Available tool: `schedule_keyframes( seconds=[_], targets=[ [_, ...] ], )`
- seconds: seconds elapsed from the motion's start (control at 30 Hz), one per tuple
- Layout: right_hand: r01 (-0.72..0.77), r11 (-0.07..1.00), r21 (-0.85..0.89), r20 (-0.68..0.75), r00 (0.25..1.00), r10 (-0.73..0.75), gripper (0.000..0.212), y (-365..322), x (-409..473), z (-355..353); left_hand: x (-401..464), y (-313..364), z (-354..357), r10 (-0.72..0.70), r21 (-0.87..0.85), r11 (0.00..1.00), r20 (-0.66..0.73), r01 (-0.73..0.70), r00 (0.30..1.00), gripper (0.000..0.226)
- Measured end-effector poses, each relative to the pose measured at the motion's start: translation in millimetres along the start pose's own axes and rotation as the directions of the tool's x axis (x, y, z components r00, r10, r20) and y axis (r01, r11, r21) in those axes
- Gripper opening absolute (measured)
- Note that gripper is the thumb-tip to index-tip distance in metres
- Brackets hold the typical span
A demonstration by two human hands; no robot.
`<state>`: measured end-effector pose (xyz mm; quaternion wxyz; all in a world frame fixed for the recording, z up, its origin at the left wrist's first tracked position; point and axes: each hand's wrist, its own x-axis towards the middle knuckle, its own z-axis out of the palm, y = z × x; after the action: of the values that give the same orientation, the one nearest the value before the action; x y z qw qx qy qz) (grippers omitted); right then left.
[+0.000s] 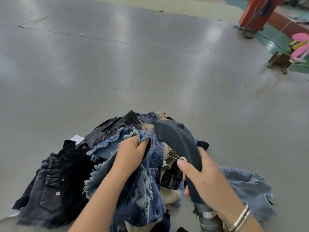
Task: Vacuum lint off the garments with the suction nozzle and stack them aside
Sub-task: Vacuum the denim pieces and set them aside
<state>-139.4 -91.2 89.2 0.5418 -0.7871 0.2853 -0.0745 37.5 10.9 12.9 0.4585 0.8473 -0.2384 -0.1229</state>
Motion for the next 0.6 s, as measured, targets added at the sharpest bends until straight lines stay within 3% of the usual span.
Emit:
schedule_keyframes(
  seconds=[0.1,0.3,0.47,0.6],
  targets=[
    [-0.027,1.000,0.011,0.106,0.994,0.026,0.017,2.0,-6.0,9.0,2.9,-1.2,0.3,-0.032,-0.025,0.999,0.044,0.033,0.999,0.035],
    [-0.016,1.000,0.022,-0.075,0.997,0.018,0.012,2.5,6.2,-7.3,1.7,-2.0,-2.6,-0.013,-0.042,0.999,0.097,0.017,0.995,0.049],
    [0.003,1.000,0.025,0.092,0.996,-0.005,0.014,4.6,-4.8,4.3,3.7,-0.4,0.9,-0.042,-0.053,0.997,0.123,0.049,0.991,0.041],
    [0.011,1.000,-0.020,-0.012,1.000,-0.012,0.016,2.5,8.0,3.5,1.6,-0.7,-2.0,-0.005,-0.058,0.998,0.150,0.014,0.989,0.045]
  ],
)
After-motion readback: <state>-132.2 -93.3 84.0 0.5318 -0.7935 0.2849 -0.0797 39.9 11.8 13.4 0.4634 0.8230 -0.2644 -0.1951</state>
